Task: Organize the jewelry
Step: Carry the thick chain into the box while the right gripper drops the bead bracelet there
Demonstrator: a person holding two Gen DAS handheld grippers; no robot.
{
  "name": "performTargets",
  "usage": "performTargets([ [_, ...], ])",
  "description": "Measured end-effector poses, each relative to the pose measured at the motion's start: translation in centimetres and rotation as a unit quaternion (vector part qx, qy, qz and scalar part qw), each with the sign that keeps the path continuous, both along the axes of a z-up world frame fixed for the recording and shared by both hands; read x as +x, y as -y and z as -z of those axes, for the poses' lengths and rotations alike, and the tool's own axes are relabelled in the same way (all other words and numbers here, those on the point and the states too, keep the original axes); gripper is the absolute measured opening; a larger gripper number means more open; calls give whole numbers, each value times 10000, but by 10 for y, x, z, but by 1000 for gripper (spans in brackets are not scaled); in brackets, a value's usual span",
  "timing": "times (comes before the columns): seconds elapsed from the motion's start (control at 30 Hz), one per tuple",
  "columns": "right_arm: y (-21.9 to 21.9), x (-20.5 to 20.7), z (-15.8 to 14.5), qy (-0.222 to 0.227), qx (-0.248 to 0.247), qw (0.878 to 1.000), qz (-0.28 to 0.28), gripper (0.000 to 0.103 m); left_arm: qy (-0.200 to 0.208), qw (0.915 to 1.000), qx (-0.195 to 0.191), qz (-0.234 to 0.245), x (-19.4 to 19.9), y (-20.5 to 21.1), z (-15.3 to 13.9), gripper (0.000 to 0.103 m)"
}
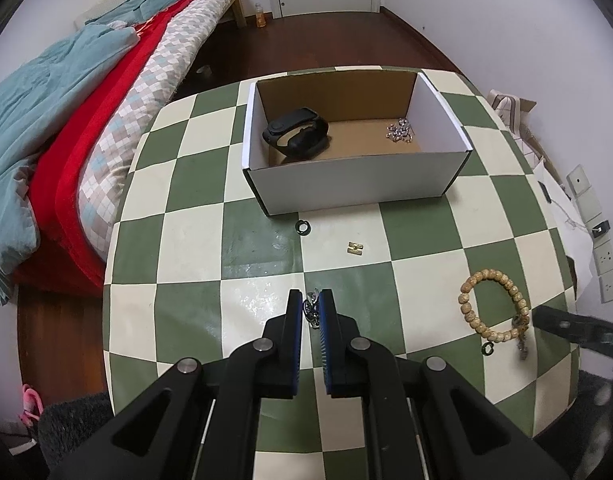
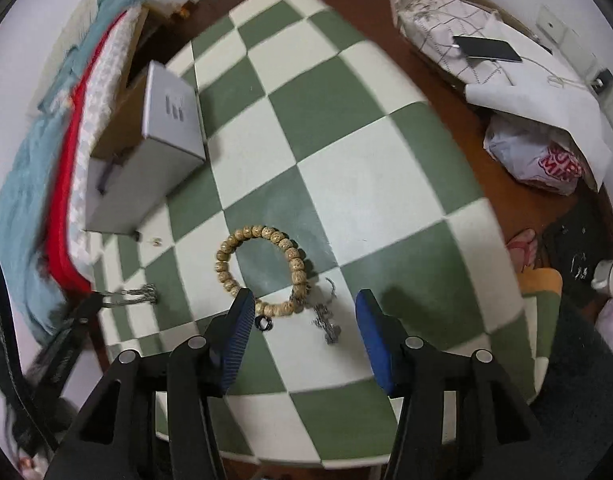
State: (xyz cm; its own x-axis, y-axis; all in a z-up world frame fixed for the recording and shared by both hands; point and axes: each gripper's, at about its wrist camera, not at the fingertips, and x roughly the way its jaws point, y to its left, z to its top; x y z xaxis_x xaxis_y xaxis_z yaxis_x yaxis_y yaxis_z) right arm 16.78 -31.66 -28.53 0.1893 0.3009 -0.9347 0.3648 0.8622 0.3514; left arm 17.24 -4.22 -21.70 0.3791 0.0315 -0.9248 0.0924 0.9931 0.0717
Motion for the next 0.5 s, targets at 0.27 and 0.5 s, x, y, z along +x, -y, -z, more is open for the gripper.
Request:
performTargets([
  [0.27, -46, 15, 13, -39, -788, 9958, -471, 10, -32, 10000, 61, -13, 2, -1, 3, 6],
  [0.5, -41, 7, -48, 807, -752, 9933, -351, 10, 209, 9998, -67, 11, 1, -5, -23, 6],
])
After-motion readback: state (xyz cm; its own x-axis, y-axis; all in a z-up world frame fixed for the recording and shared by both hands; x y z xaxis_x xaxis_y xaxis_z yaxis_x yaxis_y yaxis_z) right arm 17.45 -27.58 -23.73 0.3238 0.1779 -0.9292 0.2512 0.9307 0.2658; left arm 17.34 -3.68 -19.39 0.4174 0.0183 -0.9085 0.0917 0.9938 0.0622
